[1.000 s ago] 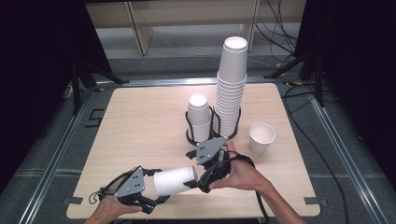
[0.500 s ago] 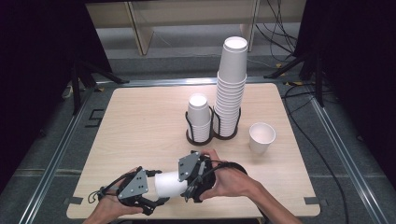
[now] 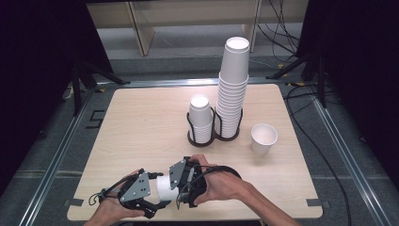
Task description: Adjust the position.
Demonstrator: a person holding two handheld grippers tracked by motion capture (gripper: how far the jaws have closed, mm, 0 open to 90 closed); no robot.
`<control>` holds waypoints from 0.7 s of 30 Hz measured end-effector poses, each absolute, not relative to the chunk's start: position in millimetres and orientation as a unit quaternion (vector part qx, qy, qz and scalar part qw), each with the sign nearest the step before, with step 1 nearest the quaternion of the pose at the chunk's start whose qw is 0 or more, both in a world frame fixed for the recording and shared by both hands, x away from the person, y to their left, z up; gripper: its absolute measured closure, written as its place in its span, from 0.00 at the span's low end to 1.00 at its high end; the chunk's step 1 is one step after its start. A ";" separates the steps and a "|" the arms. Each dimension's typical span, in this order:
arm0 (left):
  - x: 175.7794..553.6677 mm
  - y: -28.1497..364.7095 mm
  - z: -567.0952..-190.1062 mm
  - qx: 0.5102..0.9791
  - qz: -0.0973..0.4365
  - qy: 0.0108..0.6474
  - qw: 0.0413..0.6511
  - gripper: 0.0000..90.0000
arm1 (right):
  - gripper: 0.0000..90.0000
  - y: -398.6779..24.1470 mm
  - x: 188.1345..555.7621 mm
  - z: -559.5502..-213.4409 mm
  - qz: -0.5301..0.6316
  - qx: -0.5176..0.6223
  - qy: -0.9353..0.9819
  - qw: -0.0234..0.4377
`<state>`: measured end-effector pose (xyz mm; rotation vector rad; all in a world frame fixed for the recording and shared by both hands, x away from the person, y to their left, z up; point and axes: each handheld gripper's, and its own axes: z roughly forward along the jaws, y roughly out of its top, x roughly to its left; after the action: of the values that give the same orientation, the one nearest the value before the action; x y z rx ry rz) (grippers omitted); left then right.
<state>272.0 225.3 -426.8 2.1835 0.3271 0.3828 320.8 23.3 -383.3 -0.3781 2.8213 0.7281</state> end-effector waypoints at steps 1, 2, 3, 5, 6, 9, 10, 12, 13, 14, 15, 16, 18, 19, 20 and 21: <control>272.0 225.2 -426.9 0.877 0.154 0.131 0.436 0.18 | 0.19 24.2 319.1 -383.6 0.239 -0.120 0.958 0.103; 271.5 224.9 -427.0 0.875 0.152 0.134 0.439 0.18 | 0.19 25.4 319.0 -385.2 0.239 -0.121 0.959 0.096; 271.7 225.4 -426.8 0.876 0.155 0.132 0.437 0.18 | 0.19 26.8 318.8 -386.5 0.234 -0.120 0.960 0.097; 271.1 225.1 -427.3 0.873 0.155 0.135 0.443 0.18 | 0.19 28.7 320.2 -388.5 0.233 -0.124 0.960 0.098; 271.0 225.2 -427.1 0.873 0.154 0.135 0.443 0.18 | 0.20 29.5 320.2 -389.2 0.231 -0.122 0.960 0.097; 271.3 225.4 -426.6 0.876 0.152 0.133 0.438 0.18 | 0.21 32.2 319.6 -392.1 0.227 -0.120 0.962 0.088; 271.4 225.2 -427.0 0.876 0.151 0.131 0.439 0.18 | 0.21 33.0 320.8 -392.3 0.227 -0.131 0.960 0.096; 271.4 225.3 -427.1 0.877 0.151 0.130 0.436 0.18 | 0.23 33.2 319.6 -393.8 0.222 -0.124 0.963 0.085; 271.5 224.7 -428.1 0.876 0.150 0.129 0.440 0.18 | 0.24 33.6 320.5 -393.6 0.223 -0.135 0.961 0.091; 270.7 223.9 -428.9 0.874 0.150 0.133 0.443 0.18 | 0.26 33.4 320.3 -393.8 0.222 -0.133 0.962 0.089; 270.5 223.9 -428.8 0.875 0.150 0.134 0.441 0.18 | 0.26 33.5 322.6 -394.7 0.224 -0.145 0.959 0.094; 270.6 223.7 -429.0 0.874 0.152 0.134 0.442 0.18 | 0.26 33.2 321.9 -395.5 0.221 -0.136 0.962 0.087; 271.2 223.4 -429.8 0.874 0.149 0.131 0.443 0.18 | 0.26 33.7 322.3 -395.8 0.221 -0.150 0.959 0.096; 270.8 223.6 -429.2 0.876 0.151 0.131 0.439 0.18 | 0.26 33.7 322.4 -396.1 0.222 -0.153 0.958 0.097; 271.2 223.3 -430.1 0.873 0.149 0.130 0.445 0.18 | 0.27 33.4 321.9 -396.2 0.221 -0.152 0.958 0.100; 271.4 223.5 -430.1 0.873 0.149 0.130 0.445 0.17 | 0.27 33.1 321.8 -396.4 0.221 -0.153 0.958 0.098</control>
<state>271.4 223.5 -430.1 2.1643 0.3216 0.3684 321.8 33.1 -396.4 -0.4540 2.8360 0.6552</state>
